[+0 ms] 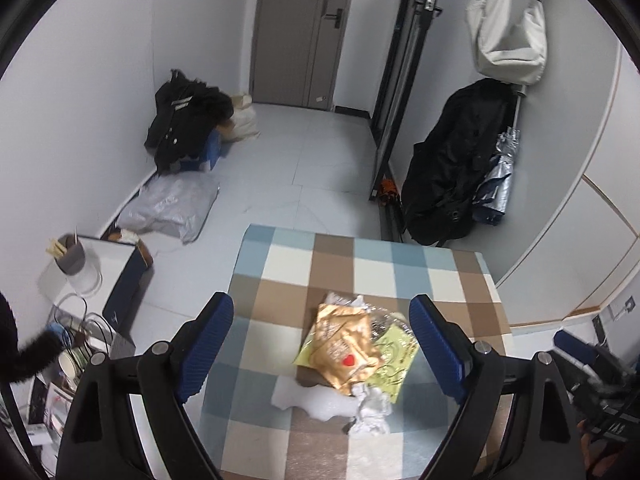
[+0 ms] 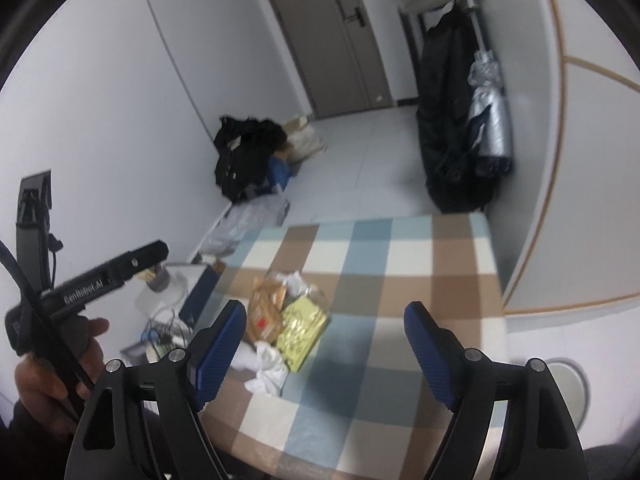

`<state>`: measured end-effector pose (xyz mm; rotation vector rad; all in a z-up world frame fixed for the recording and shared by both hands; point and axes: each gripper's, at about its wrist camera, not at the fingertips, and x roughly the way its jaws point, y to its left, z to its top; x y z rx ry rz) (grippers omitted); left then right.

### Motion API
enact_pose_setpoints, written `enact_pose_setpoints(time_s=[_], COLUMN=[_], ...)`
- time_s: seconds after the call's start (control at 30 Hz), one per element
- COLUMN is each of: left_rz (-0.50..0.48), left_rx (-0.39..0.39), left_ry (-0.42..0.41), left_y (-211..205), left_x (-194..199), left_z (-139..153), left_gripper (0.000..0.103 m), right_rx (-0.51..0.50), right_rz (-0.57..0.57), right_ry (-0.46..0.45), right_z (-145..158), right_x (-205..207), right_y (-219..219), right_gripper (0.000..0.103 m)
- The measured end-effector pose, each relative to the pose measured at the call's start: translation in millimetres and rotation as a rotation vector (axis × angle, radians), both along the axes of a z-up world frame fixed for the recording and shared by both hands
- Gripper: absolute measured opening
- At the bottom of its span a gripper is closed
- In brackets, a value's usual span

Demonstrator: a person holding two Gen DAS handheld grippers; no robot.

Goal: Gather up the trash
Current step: 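Bring both open tools back from the bin to the table, then lower the right tool onto the white tissue and close it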

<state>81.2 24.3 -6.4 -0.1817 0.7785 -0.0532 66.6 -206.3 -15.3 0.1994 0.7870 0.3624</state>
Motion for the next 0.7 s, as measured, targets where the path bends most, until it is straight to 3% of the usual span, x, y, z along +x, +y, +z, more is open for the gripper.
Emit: enact_pose_setpoints(time_s=[0.23, 0.53, 0.7], left_rz=[0.023, 0.054, 0.067], left_rx=[0.007, -0.041, -0.087], left_ry=[0.007, 0.035, 0.044], left_y=[29.0, 61.8, 70.8], left_x=[-4.0, -0.9, 0.6], left_z=[-13.3, -18.0, -16.7], left_gripper=[0.088, 0.088, 0.088], right_rx=[-0.105, -0.333, -0.508], right_rz=[0.115, 0.432, 0.606], right_ry=[0.008, 0.017, -0.005], right_z=[-24.6, -59.9, -89.0], right_x=[-1.4, -8.1, -12.3], right_y=[37.6, 96.8, 130.0], right_gripper=[0.082, 0.082, 0.082])
